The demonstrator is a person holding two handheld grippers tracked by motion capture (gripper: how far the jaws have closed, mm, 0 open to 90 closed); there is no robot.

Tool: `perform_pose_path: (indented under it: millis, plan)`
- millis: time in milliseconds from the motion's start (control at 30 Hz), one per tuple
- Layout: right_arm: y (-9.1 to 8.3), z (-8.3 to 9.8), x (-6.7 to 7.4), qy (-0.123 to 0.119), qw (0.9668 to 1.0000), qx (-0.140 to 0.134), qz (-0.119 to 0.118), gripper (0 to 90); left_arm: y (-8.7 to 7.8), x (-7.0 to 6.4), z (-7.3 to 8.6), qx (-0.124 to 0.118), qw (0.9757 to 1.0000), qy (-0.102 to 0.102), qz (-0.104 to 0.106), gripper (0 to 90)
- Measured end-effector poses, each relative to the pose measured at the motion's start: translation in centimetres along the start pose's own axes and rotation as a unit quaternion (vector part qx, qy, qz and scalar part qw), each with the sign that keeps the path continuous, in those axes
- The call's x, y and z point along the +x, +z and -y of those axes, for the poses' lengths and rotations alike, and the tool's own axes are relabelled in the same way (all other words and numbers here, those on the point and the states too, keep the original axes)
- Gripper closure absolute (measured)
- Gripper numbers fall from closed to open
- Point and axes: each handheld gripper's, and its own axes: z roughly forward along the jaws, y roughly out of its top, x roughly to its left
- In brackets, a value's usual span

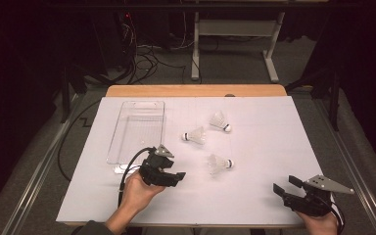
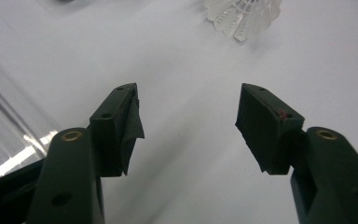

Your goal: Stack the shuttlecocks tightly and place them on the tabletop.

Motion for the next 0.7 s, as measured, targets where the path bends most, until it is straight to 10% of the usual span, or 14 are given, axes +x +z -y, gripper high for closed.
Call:
perform_pose_path:
  millis: [700]
  plan:
    - [0.0, 0.0, 0.0, 0.001, 1.0, 0.001, 0.0, 29.2, -1.0, 0.3, 1.8, -0.006, 0.9999, -0.007, -0.007, 40.2]
